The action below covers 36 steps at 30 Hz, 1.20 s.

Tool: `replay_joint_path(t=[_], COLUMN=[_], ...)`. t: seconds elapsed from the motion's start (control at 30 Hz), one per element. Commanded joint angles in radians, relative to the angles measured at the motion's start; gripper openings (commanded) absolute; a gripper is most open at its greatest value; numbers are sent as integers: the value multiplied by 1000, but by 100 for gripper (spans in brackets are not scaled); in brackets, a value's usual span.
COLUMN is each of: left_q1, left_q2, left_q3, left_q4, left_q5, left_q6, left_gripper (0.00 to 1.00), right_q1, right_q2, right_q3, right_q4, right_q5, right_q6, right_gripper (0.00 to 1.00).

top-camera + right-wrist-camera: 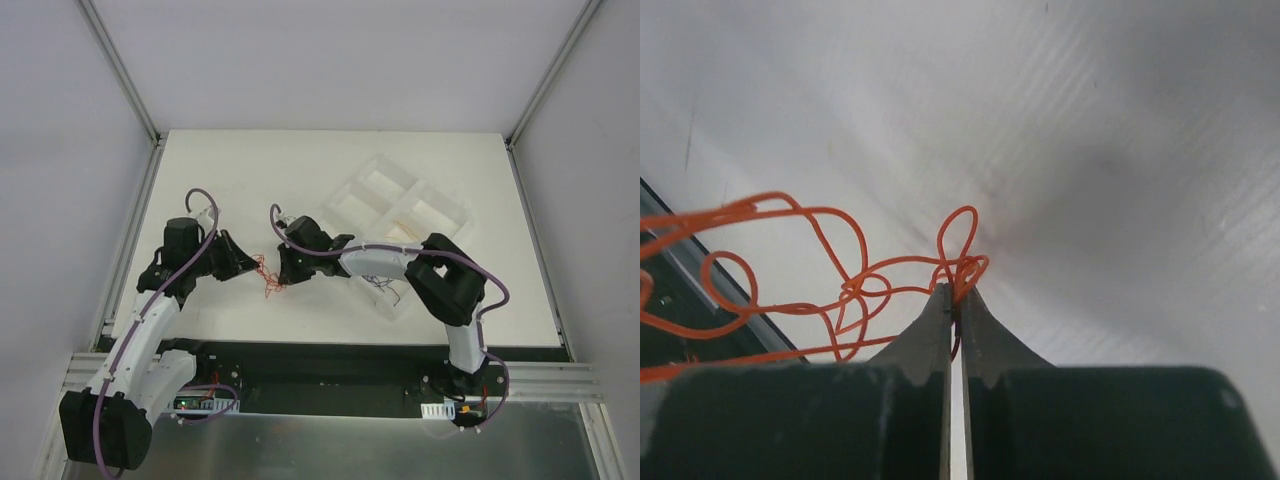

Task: Untangle the cables

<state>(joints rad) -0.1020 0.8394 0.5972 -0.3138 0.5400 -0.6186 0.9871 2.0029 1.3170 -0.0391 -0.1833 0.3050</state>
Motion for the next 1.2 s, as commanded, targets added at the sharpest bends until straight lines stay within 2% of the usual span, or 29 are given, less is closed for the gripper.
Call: replay_joint_path(t=[0.0, 0.23, 0.53, 0.6, 0.67, 0.73, 0.87, 1.0, 1.17], left_q1=[-4, -4, -5, -4, -4, -4, -4, -4, -4], left_q2=[-60, -111, -82, -80, -86, -88, -77, -57, -57], left_q3=[117, 245, 268, 265, 271, 286, 323, 346, 345], left_q4=[-22, -117, -159, -168, -171, -171, -165, -160, -160], left_q5=[-61, -264, -284, -296, -296, -269, -172, -69, -35], left_q6=[36, 150, 201, 198, 200, 203, 212, 206, 186], left_gripper=[0, 0, 0, 0, 0, 0, 0, 0, 0], right_q1=[8, 22, 38, 41, 45, 50, 51, 53, 51], right_q2=[-111, -234, -315, -331, -339, -343, -391, -426, -400], right_q3=[-123, -249, -246, -245, -246, -245, -246, -225, -125], right_q4=[-51, -102, -197, -208, -220, -232, -203, -105, -33], right_q5=[96, 212, 271, 263, 266, 272, 251, 115, -17], right_q6=[-52, -92, -130, -141, -148, -159, -205, -260, -296], right_gripper=[0, 0, 5, 15, 34, 43, 52, 57, 60])
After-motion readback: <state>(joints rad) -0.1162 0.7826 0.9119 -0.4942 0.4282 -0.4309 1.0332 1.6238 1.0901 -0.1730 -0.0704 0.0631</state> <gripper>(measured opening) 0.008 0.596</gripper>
